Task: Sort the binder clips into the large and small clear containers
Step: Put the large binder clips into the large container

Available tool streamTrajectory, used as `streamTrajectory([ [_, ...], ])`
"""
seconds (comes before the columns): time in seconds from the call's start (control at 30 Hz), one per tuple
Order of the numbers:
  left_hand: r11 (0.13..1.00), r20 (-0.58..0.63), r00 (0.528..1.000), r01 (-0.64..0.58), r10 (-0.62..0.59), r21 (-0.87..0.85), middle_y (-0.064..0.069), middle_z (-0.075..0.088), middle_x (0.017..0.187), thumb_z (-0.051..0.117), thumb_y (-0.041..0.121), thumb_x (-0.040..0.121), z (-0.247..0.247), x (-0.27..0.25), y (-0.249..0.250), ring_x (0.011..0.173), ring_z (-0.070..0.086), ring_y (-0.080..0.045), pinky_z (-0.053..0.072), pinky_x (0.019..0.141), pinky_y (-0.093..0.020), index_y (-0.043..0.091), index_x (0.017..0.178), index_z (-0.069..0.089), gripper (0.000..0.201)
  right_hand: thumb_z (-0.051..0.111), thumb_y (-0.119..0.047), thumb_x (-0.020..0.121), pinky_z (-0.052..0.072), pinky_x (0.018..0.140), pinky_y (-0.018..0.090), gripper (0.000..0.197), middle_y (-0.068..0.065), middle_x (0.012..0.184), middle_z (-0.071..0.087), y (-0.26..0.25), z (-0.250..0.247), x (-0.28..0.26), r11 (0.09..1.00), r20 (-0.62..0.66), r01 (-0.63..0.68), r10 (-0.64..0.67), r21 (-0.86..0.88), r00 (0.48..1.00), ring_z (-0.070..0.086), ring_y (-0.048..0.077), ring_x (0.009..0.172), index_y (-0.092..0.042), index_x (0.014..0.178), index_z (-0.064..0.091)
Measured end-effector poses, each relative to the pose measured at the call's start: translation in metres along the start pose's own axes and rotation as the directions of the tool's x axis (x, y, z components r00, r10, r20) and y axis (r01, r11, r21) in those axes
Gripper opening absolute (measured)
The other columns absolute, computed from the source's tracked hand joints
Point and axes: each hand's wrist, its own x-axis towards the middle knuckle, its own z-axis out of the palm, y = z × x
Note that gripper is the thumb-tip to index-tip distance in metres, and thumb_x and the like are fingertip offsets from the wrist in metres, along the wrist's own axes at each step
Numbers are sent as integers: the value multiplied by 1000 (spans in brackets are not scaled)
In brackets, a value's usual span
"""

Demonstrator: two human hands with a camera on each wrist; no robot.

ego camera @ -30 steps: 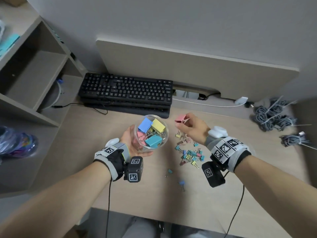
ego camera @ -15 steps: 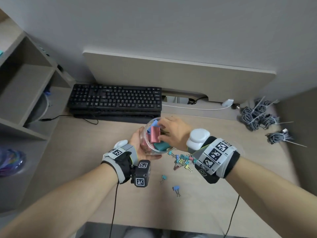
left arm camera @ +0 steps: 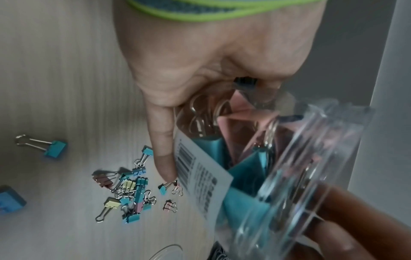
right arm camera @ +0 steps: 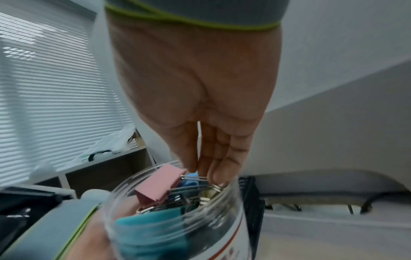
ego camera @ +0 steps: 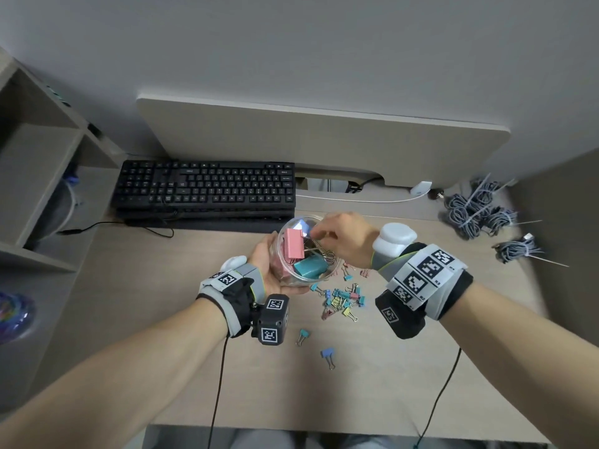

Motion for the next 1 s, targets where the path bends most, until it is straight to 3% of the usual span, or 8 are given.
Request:
streamTrajectory([
  [0.07,1000,-23,1000,-17,18,23,-24,72,109,43,66,90,6,2,0,90,72,-43,59,73,-57,10,121,65,68,48,-1,91,45,91,36,32,1,107,65,-1,1,-4,1000,61,30,-29,-6,998,57,21,98,-13,112,70],
  [0.2,999,-18,1000,-18,19,47,-24,71,113,46,67,89,11,6,-2,94,70,-47,56,78,-63,10,123,64,69,46,5,89,37,88,21,39,5,119,65,-2,7,-6,994,41,51,-55,92,998,55,18,103,-12,115,69],
  [0.33,1000,0,1000,10,-10,17,-25,67,120,43,67,89,9,9,-1,100,68,-46,59,72,-58,9,128,61,72,48,4,91,46,81,27,32,0,97,63,17,-3,-6,932,-114,-100,148,349,982,55,13,81,-10,110,68],
  [0.47,1000,-8,1000,3,-3,0,-26,65,123,43,68,88,1,12,0,102,66,-47,59,70,-58,10,129,60,73,47,2,93,48,71,22,28,-11,79,59,56,-14,-13,897,-197,-189,286,400,938,55,3,68,-13,104,68],
  [0.63,999,-61,998,-15,12,-38,-25,64,118,36,68,89,3,18,-1,96,65,-45,54,74,-56,10,127,59,73,63,-14,90,43,84,30,26,9,112,62,132,15,-39,869,-113,-447,476,210,872,57,23,92,-9,115,64],
  [0.8,999,-76,997,7,-10,-40,-25,62,125,39,71,86,18,30,-8,101,64,-46,53,75,-56,11,131,57,78,64,-43,85,45,95,42,61,11,135,47,194,42,-77,686,45,-725,724,52,688,55,34,114,-20,138,44],
  [0.93,1000,-82,997,6,-6,-8,-25,64,124,41,74,84,46,42,-19,105,63,-47,52,88,-59,11,128,59,78,50,-68,69,45,96,51,82,7,139,40,231,61,-97,636,116,-762,772,-125,625,47,34,122,-27,138,33],
  [1.0,1000,-81,997,8,-7,4,-24,64,123,43,74,82,59,47,-26,108,62,-47,48,96,-60,12,124,61,77,58,-69,68,43,98,50,86,4,143,34,240,69,-98,629,130,-760,778,-164,615,39,33,130,-29,138,29],
])
